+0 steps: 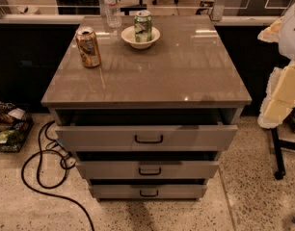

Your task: Pick green can from paper bowl and place on counter

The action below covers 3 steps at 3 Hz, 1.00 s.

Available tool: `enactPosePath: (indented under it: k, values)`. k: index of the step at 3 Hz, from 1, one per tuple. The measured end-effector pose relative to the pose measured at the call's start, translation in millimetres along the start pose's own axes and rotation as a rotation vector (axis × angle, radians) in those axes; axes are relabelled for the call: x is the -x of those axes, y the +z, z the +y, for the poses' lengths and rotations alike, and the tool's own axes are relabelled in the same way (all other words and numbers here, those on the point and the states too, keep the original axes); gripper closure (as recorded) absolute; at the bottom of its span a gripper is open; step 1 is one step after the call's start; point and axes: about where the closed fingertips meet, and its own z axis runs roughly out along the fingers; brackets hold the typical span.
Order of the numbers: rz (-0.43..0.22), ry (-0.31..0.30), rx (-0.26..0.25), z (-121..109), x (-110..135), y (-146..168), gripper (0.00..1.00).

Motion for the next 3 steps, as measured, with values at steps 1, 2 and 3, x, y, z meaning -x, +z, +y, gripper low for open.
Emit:
enactPosePath:
  k: [1, 2, 3]
  values:
    - [-0.003, -0.001, -0.006, -1.4, 0.5, -0.6, 0.00]
    - [-0.063, 0.013, -0.067, -27.8, 1.7, 3.5, 0.00]
    - [-0.205, 0.112, -0.126, -61.3, -1.8, 26.4, 0.00]
